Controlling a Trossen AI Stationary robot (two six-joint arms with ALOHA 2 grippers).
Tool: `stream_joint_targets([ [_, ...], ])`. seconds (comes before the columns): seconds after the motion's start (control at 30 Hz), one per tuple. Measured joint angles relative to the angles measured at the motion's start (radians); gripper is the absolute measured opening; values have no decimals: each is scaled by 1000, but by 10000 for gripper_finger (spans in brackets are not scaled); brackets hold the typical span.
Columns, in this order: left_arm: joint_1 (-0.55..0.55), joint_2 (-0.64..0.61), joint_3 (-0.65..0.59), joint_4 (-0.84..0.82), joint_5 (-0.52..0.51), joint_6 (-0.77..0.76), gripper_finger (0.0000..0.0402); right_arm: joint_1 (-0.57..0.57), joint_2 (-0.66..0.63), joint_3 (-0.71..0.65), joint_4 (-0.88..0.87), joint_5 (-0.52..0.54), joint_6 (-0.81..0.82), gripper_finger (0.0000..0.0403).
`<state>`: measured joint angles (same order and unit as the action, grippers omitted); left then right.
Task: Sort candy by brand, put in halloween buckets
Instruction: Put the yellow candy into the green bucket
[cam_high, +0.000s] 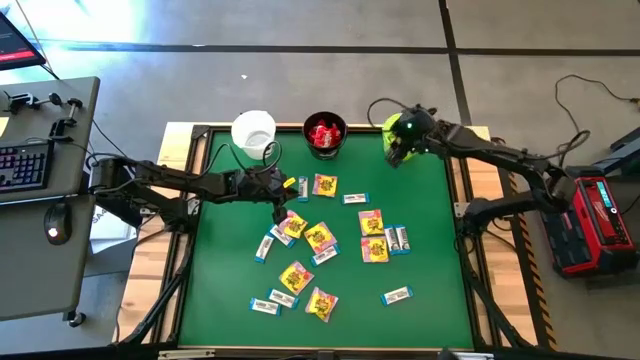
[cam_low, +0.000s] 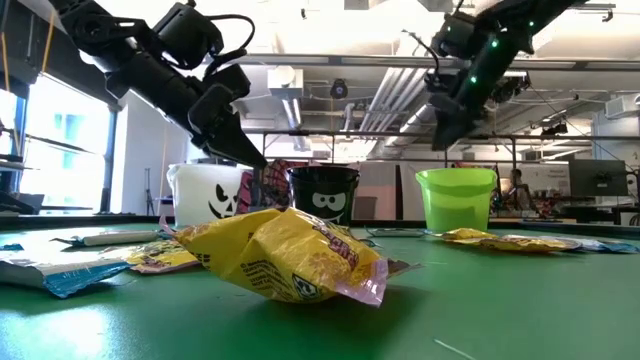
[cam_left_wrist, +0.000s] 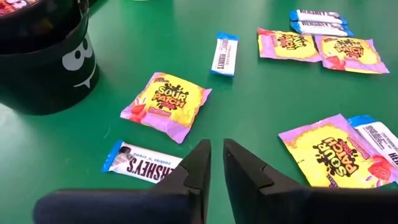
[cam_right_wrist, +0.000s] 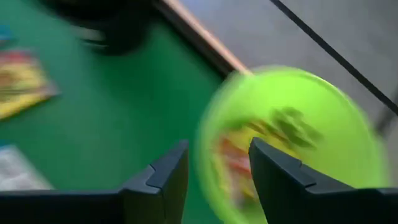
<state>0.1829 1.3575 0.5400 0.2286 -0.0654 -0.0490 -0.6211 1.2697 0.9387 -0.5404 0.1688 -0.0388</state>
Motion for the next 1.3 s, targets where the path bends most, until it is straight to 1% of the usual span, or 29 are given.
stream_joint_targets([
  [0.1,0,0,0,0,0,0,53,63,2,-56,101,-135,-29,150],
  [0.2,0,0,0,0,0,0,71,126,2,-135,244,-277,-41,150],
  [0.27,0,4,0,2,-1,0,82,181,2,-194,337,-302,-41,150],
  [0.4,-2,4,0,2,8,41,96,291,3,-292,507,-284,-47,150],
  [0.53,-20,5,0,0,91,103,97,379,3,-330,620,-279,-2,149],
  [0.6,-40,5,0,-5,166,138,97,415,3,-331,629,-265,16,149],
  [0.67,-72,5,0,-13,213,167,98,448,3,-331,631,-219,24,149],
  [0.77,-133,5,0,-61,216,198,107,475,3,-331,633,-164,21,149],
  [0.9,-223,5,0,-82,152,190,126,488,3,-330,634,-119,23,149],
  [1.03,-298,5,0,-87,40,185,150,487,3,-330,635,-112,21,149],
  [1.17,-330,13,0,-112,-63,183,166,487,3,-330,640,-112,17,149],
  [1.3,-340,76,0,-96,-86,156,167,487,3,-330,642,-112,13,149],
])
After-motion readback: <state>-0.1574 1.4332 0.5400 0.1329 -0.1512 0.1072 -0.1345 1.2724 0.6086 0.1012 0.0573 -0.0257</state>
